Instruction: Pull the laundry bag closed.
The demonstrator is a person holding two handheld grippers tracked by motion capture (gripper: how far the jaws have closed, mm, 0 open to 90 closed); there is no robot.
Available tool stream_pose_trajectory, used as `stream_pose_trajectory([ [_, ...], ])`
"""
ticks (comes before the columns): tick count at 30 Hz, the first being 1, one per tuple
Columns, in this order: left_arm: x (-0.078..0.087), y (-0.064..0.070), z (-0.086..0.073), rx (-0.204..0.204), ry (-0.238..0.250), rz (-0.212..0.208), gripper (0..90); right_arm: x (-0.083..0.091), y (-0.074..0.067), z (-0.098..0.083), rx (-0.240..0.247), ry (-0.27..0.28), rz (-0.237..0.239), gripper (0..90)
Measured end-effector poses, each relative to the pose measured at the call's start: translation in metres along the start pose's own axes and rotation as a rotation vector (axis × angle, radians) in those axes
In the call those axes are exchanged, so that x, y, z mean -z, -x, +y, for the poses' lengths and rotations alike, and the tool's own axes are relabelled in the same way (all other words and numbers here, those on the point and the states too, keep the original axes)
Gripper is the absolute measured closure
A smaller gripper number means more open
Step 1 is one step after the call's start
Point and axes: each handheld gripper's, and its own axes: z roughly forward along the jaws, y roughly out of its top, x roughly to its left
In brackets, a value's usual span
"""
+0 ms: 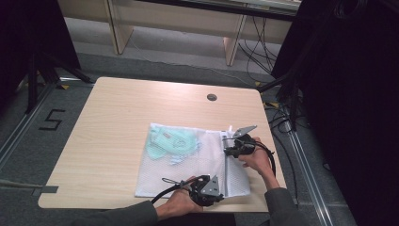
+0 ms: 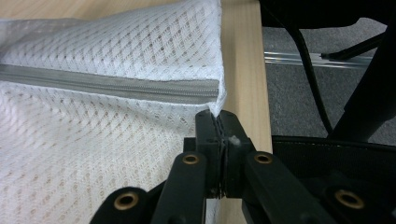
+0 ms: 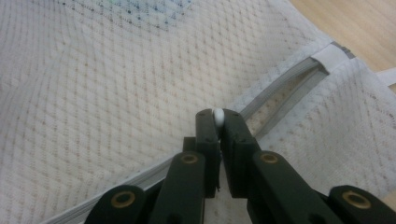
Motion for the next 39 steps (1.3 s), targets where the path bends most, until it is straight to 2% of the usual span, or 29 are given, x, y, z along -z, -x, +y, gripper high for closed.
stream_pose_trajectory([
  [6, 0.0, 0.0, 0.0, -0.001, 0.0, -0.001, 88.2, -0.001, 0.003, -0.001, -0.009, -0.006, 0.004, 86.5],
  [7, 0.0, -0.001, 0.001, -0.023, 0.001, 0.004, 88.2, -0.002, 0.004, -0.001, -0.011, -0.006, -0.003, 86.5],
  [12, 0.0, -0.001, 0.001, -0.002, -0.002, 0.007, 88.2, -0.003, 0.005, 0.0, -0.005, -0.008, -0.003, 86.5],
  [15, 0.0, 0.0, 0.001, 0.006, -0.003, -0.006, 88.2, -0.002, 0.006, 0.002, -0.005, -0.011, -0.011, 86.5],
  [16, 0.0, 0.0, 0.001, 0.005, -0.002, -0.005, 88.2, -0.004, 0.007, 0.002, -0.007, 0.003, -0.012, 86.5],
  [17, 0.0, 0.0, 0.001, 0.005, -0.003, -0.006, 88.2, -0.003, 0.008, 0.003, -0.002, -0.012, -0.013, 86.5],
  [23, 0.0, 0.0, 0.001, 0.009, 0.0, -0.005, 88.2, -0.004, 0.01, 0.005, -0.004, -0.003, -0.011, 86.5],
  [25, 0.001, 0.0, 0.001, 0.007, -0.004, -0.009, 88.2, -0.004, 0.011, 0.006, 0.0, -0.02, -0.019, 86.5],
  [32, 0.0, 0.0, 0.001, 0.011, 0.001, -0.005, 88.2, -0.004, 0.015, 0.009, -0.015, 0.004, -0.029, 86.5],
  [33, 0.0, 0.0, 0.001, 0.012, 0.001, -0.005, 88.2, -0.005, 0.016, 0.009, -0.005, 0.013, -0.035, 86.5],
  [36, 0.0, 0.0, 0.001, 0.01, 0.002, -0.004, 88.2, -0.006, 0.018, 0.011, -0.005, 0.008, -0.04, 86.5],
  [39, 0.0, 0.0, 0.0, 0.009, 0.002, -0.004, 88.2, -0.007, 0.019, 0.013, -0.026, 0.001, -0.04, 86.5],
])
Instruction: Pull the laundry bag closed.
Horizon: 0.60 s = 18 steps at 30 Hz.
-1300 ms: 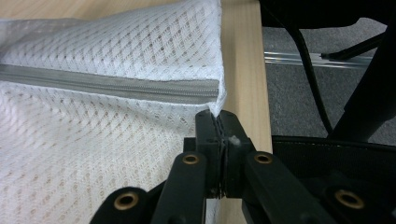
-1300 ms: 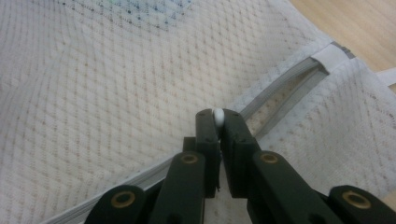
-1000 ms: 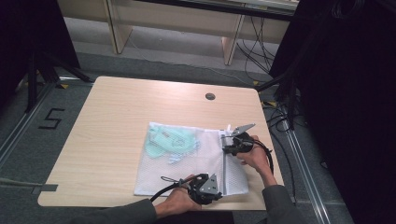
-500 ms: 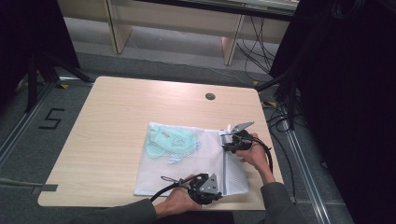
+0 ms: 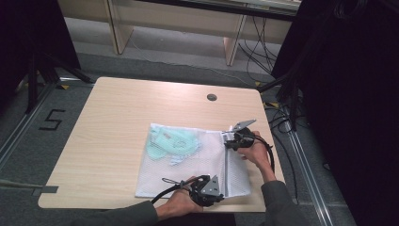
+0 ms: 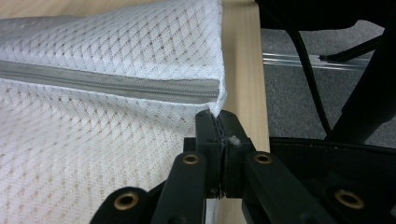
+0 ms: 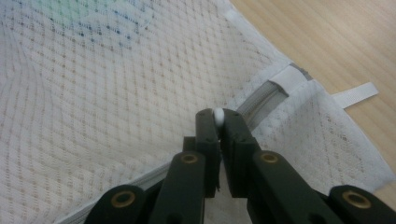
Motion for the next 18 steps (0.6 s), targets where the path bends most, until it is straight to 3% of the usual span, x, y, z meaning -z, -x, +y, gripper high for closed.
stream_pose_trajectory([
  [5, 0.0005, -0.0001, 0.0006, 0.0, -0.003, -0.004, 88.2, -0.0001, 0.0037, 0.0015, 0.007, -0.007, -0.003, 86.5],
  [6, 0.0002, 0.0005, 0.0004, 0.001, 0.002, 0.002, 88.2, -0.0011, 0.0021, 0.0009, -0.015, 0.003, -0.002, 86.5],
  [7, 0.0002, 0.0007, 0.0006, 0.0, 0.0, -0.003, 88.3, 0.0012, 0.0016, 0.0022, -0.031, -0.027, -0.002, 86.5],
  [8, -0.0001, 0.0009, 0.0005, -0.005, -0.002, -0.004, 88.2, -0.0011, 0.0033, 0.0019, -0.011, 0.004, -0.011, 86.5],
  [10, -0.0001, 0.0017, 0.0004, -0.006, -0.006, -0.007, 88.3, -0.0016, 0.005, 0.0028, 0.009, 0.007, -0.011, 86.5],
  [11, -0.0006, 0.0023, 0.0002, -0.005, -0.003, -0.007, 88.3, -0.0011, 0.0041, 0.0032, -0.008, -0.001, -0.012, 86.5],
  [12, -0.0005, 0.0022, 0.0002, -0.008, -0.003, -0.005, 88.3, -0.0008, 0.0072, 0.0042, 0.027, -0.003, -0.018, 86.5],
  [14, -0.0006, 0.0028, 0.0001, -0.005, -0.002, -0.01, 88.3, -0.0023, 0.0058, 0.0043, -0.005, -0.008, -0.015, 86.5],
  [15, -0.0003, 0.0028, 0.0002, -0.005, -0.005, -0.013, 88.3, -0.0037, 0.0086, 0.0048, 0.018, 0.01, -0.026, 86.5],
  [18, -0.0005, 0.003, 0.0005, -0.007, -0.006, -0.014, 88.3, -0.0046, 0.0096, 0.0061, 0.011, 0.006, -0.024, 86.5],
])
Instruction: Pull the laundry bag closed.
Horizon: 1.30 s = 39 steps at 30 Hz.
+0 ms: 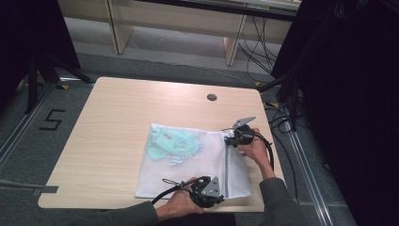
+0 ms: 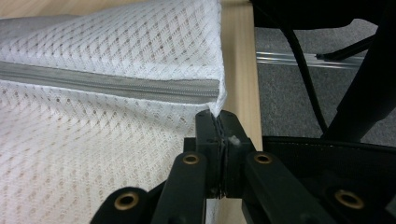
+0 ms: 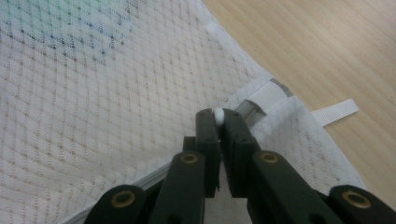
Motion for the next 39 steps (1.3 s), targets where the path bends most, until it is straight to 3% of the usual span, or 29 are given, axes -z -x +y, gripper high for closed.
stream_pose_trajectory([
  [1, 0.0, 0.0, 0.0, -0.018, -0.001, 0.002, 88.3, 0.0, 0.002, 0.0, 0.009, 0.002, -0.007, 86.5],
  [2, -0.001, 0.002, -0.001, 0.0, -0.001, -0.001, 88.3, -0.001, 0.0, 0.001, -0.016, -0.006, -0.016, 86.6],
  [5, -0.001, 0.003, 0.0, 0.002, 0.002, 0.001, 88.3, -0.001, 0.005, 0.002, 0.01, 0.003, -0.02, 86.5],
  [7, -0.001, 0.003, 0.0, 0.001, 0.001, -0.001, 88.3, 0.0, 0.004, 0.002, -0.034, -0.01, -0.016, 86.5],
  [9, 0.0, 0.002, 0.001, 0.004, 0.003, -0.001, 88.3, -0.002, 0.007, 0.001, -0.015, 0.011, -0.028, 86.5],
  [13, 0.001, 0.002, 0.002, 0.002, 0.004, 0.001, 88.3, -0.002, 0.007, 0.001, -0.026, 0.002, -0.013, 86.6],
  [14, 0.001, 0.002, 0.002, 0.004, 0.008, 0.004, 88.3, -0.003, 0.009, 0.001, -0.005, 0.015, -0.017, 86.5],
  [15, 0.001, 0.002, 0.002, 0.0, 0.004, 0.001, 88.3, -0.002, 0.009, 0.002, -0.037, 0.001, -0.05, 86.6],
  [16, 0.001, 0.002, 0.001, 0.002, 0.004, -0.002, 88.3, -0.002, 0.009, 0.002, -0.023, 0.012, -0.012, 86.5],
  [20, 0.0, 0.002, 0.001, 0.005, 0.006, 0.001, 88.3, -0.001, 0.011, 0.003, -0.03, 0.018, -0.015, 86.5],
  [21, -0.001, 0.003, 0.001, 0.002, 0.003, -0.003, 88.3, -0.002, 0.013, 0.004, -0.009, 0.032, -0.024, 86.6],
  [23, -0.001, 0.002, 0.001, -0.015, 0.003, 0.0, 88.3, -0.002, 0.013, 0.004, -0.038, 0.023, -0.028, 86.6],
  [24, -0.001, 0.003, 0.0, 0.003, -0.001, -0.009, 88.3, -0.003, 0.013, 0.005, -0.033, 0.026, -0.04, 86.6],
  [25, -0.002, 0.004, 0.0, -0.003, 0.002, -0.006, 88.3, -0.003, 0.013, 0.005, -0.048, 0.022, -0.064, 86.6],
  [27, -0.002, 0.005, 0.0, -0.008, 0.001, -0.008, 88.3, -0.002, 0.016, 0.005, -0.033, 0.036, -0.03, 86.5],
  [28, -0.002, 0.006, 0.0, -0.004, 0.003, -0.008, 88.3, -0.002, 0.018, 0.004, -0.001, 0.046, -0.039, 86.6],
  [29, -0.002, 0.006, 0.001, -0.001, 0.006, -0.008, 88.3, -0.002, 0.017, 0.005, -0.027, 0.035, -0.042, 86.5],
  [32, -0.001, 0.005, 0.001, -0.002, 0.003, -0.011, 88.3, -0.002, 0.018, 0.004, -0.027, 0.041, -0.038, 86.6],
  [35, -0.001, 0.005, 0.001, 0.001, 0.006, -0.007, 88.3, -0.003, 0.016, 0.004, -0.061, 0.023, -0.07, 86.5],
  [39, -0.002, 0.004, 0.001, -0.006, -0.001, -0.009, 88.4, -0.004, 0.019, 0.005, -0.012, 0.059, -0.053, 86.6],
])
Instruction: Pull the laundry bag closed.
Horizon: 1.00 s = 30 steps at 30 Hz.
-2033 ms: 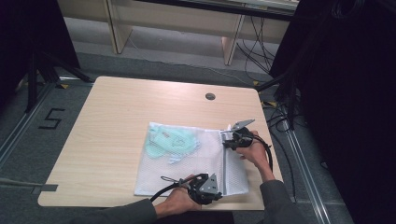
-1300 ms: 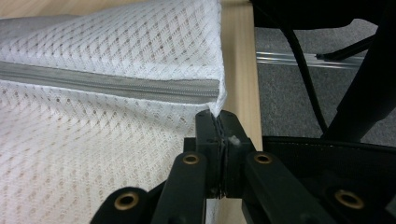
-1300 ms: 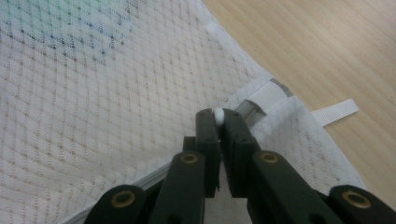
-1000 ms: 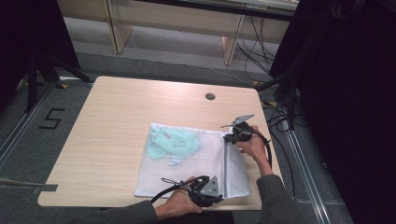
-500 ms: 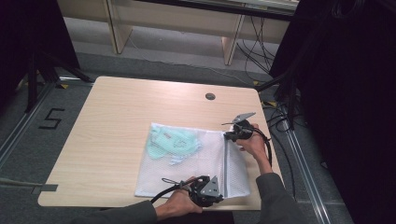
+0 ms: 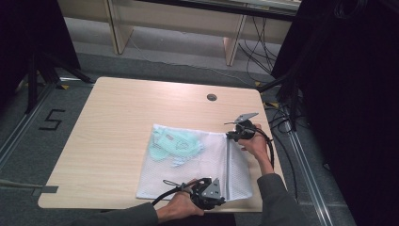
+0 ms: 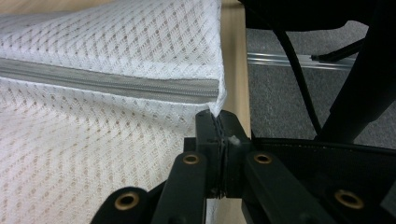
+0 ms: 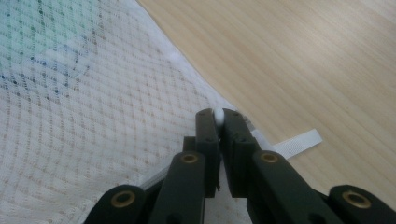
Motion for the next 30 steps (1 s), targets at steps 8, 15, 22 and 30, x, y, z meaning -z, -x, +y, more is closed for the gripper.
stream_pose_trajectory([
  [8, -0.0001, -0.0025, 0.0, 0.015, 0.01, 0.011, 88.3, -0.0014, -0.0012, 0.0028, 0.0, 0.013, -0.012, 86.6],
  [15, -0.0005, -0.0049, -0.0005, 0.016, 0.006, 0.016, 88.2, -0.0042, -0.0007, 0.0043, 0.004, 0.022, -0.025, 86.5],
  [22, -0.0008, -0.0064, -0.0013, 0.018, 0.0, 0.022, 87.9, -0.0043, -0.0008, 0.0044, -0.002, 0.02, -0.027, 86.4],
  [30, -0.0001, -0.0079, -0.001, 0.033, 0.001, 0.019, 86.9, -0.004, -0.0026, 0.0045, -0.046, 0.009, -0.028, 84.8],
])
